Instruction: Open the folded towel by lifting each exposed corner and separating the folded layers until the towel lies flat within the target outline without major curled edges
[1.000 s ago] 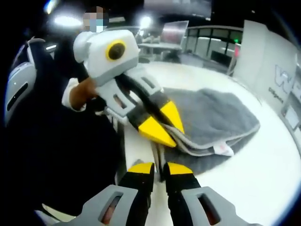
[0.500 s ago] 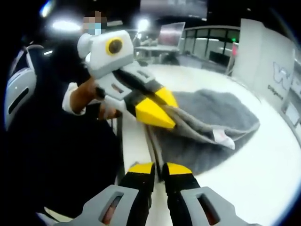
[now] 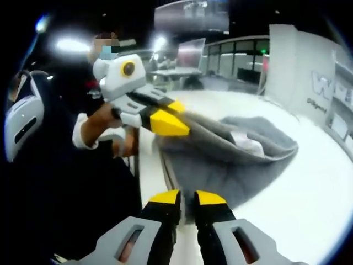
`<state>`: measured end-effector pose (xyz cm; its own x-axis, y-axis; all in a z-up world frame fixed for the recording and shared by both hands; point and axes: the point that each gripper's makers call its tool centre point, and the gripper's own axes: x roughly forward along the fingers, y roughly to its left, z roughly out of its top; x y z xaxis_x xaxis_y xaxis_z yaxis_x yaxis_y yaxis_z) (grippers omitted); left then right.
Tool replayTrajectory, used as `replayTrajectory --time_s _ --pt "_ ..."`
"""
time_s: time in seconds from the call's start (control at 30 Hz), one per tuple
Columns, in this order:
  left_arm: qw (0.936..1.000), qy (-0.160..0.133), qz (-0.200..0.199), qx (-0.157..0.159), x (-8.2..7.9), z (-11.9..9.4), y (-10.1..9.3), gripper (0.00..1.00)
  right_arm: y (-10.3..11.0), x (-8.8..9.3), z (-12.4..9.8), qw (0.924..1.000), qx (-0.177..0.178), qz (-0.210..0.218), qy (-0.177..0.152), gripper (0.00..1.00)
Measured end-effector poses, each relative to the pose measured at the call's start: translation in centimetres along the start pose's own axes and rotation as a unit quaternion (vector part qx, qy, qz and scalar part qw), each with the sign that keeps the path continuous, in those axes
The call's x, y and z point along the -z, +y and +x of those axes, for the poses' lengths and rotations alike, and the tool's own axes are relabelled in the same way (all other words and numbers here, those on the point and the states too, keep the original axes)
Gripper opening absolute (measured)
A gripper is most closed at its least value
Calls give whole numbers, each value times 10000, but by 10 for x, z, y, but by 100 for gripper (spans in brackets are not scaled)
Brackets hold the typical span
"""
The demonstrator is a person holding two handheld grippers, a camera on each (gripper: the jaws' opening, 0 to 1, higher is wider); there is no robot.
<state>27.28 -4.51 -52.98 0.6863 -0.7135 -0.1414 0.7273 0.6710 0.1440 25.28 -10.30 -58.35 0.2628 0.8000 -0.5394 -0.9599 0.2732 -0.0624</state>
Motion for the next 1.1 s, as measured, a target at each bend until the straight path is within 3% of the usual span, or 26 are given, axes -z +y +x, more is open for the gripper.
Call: replayTrajectory --time_s 0.1,0.27,0.4,0.57,0.93,1.1 --pt "9999 -96 -39 -121 -4 -8 10 5 -2 4 5 9997 69 -205 142 9" --pt "9995 -176 -136 -219 -5 -17 22 5 -12 -6 8 9991 293 -304 -83 12" --pt "9989 -248 -372 -167 -5 -23 27 5 -24 -18 6 9977 522 -70 -433 14" --pt "9990 -238 -252 -291 -6 -33 34 5 -35 -16 10 9966 701 119 -421 14" --pt "9985 -325 -220 -393 -9 -48 48 5 -36 -18 24 9963 736 153 -413 15" --pt "9979 -369 -177 -498 -8 -53 53 5 -52 -24 23 9910 1077 472 -634 13"
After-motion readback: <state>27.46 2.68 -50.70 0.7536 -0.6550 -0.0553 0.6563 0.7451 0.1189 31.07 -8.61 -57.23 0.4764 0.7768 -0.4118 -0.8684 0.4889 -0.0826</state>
